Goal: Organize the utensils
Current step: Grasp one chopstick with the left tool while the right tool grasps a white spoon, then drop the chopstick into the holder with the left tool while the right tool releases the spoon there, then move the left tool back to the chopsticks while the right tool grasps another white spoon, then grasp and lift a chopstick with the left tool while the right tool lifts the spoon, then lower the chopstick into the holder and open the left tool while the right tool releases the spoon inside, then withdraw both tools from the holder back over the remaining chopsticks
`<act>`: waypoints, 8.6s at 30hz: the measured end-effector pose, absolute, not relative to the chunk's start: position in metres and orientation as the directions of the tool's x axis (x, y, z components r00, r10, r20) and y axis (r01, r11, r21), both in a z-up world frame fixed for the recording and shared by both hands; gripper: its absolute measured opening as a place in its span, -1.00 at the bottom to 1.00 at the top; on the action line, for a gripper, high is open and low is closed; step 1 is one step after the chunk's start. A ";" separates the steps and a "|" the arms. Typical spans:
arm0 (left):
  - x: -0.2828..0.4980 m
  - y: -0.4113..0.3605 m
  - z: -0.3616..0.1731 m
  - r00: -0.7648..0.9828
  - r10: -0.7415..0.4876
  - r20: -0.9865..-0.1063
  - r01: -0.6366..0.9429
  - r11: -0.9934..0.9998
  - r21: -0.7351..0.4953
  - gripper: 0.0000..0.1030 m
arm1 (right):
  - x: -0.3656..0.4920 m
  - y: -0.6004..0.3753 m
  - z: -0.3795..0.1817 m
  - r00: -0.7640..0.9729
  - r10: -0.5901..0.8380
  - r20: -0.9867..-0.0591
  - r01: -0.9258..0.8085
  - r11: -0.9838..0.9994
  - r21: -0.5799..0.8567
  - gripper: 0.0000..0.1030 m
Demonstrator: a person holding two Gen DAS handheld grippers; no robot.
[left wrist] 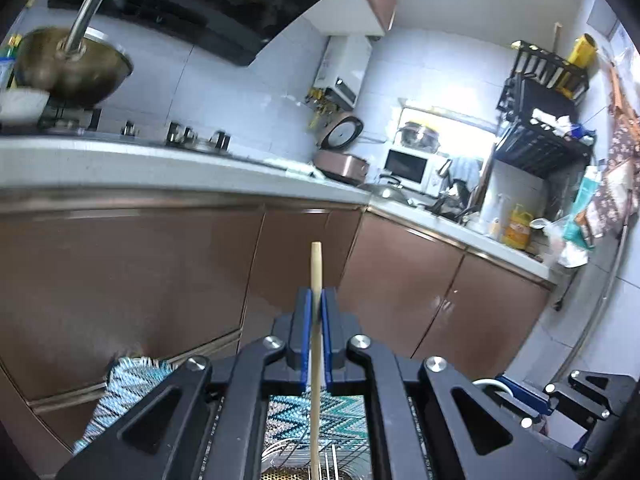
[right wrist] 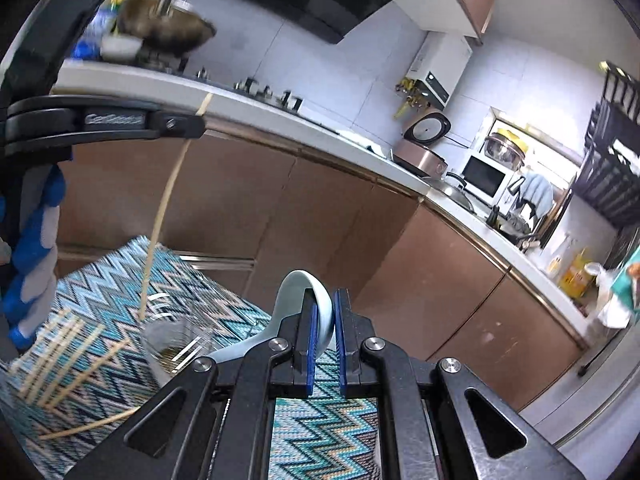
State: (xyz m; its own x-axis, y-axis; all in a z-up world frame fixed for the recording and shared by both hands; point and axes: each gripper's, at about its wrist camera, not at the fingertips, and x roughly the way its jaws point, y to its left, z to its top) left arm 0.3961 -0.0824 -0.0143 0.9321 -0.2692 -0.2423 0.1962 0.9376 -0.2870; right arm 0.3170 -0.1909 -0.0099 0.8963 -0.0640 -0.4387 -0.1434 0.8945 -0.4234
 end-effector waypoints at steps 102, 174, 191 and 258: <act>0.385 0.042 -0.247 0.250 -0.251 -0.935 -0.054 0.961 -0.273 -0.75 | 0.271 -0.217 -0.223 0.327 0.547 -0.771 -0.297 0.834 0.466 -0.36; 0.262 0.058 0.013 0.751 -0.447 -0.486 0.208 0.859 -0.467 -0.91 | 0.186 -0.248 0.004 0.853 0.098 -0.512 -0.118 0.993 -0.007 -0.86; 0.377 -0.048 0.001 0.790 -0.403 -0.461 0.250 0.900 -0.358 -0.91 | 0.306 -0.216 -0.002 0.913 -0.076 -0.402 -0.041 0.961 -0.274 -0.86; 0.114 0.063 0.067 0.937 -0.193 -0.292 0.142 0.972 -0.185 0.11 | 0.019 -0.262 0.099 0.977 0.044 -0.207 -0.045 0.999 0.001 0.11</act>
State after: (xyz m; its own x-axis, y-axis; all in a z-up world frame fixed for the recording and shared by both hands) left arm 0.1141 0.0630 0.0672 0.9369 -0.1926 -0.2918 0.1421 0.9723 -0.1854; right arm 0.0192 -0.2625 0.0994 0.9774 0.0441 -0.2067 -0.0449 0.9990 0.0010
